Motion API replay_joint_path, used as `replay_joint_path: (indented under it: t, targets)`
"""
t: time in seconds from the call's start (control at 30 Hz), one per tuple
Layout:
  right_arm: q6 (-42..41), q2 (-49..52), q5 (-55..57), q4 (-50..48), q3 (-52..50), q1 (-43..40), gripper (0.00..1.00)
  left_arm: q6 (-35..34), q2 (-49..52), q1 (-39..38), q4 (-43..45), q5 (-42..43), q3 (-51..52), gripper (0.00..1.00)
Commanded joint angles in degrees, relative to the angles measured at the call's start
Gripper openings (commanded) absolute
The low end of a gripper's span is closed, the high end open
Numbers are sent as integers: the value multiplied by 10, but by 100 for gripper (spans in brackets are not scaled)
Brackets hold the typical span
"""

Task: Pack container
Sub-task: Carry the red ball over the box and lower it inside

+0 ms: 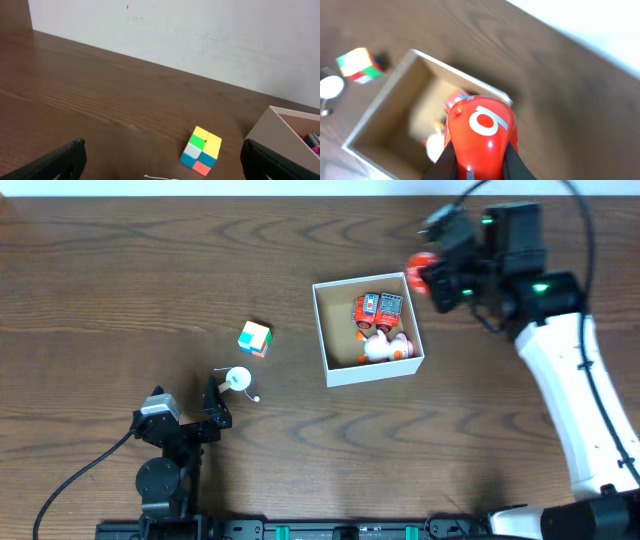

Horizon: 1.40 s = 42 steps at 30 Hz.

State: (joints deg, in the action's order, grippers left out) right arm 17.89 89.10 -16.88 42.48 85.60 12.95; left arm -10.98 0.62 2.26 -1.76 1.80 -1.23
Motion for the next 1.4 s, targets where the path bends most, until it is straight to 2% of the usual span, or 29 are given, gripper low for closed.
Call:
replay_joint_path:
  t: [0.0,0.23,0.37,0.63,0.97,1.37]
  targets:
    - [84,6,-27,-16,9,41,1,-5,-3,3,-21,-3,10,98]
    - [106,49,-27,-16,9,93,1,-5,-3,3,-21,-3,10,98]
    - [109,91,-26,-1,9,97,1,-5,-3,3,-21,-3,10,98]
    - [169,166,-26,31,9,104,1,-5,-3,3,-21,-3,10,98]
    - [169,177,-26,51,2,111,1,-5,-3,3,-21,-3,10,98]
    - [169,200,-27,24,-3,125,1,-5,-3,3,-21,-3,10,98]
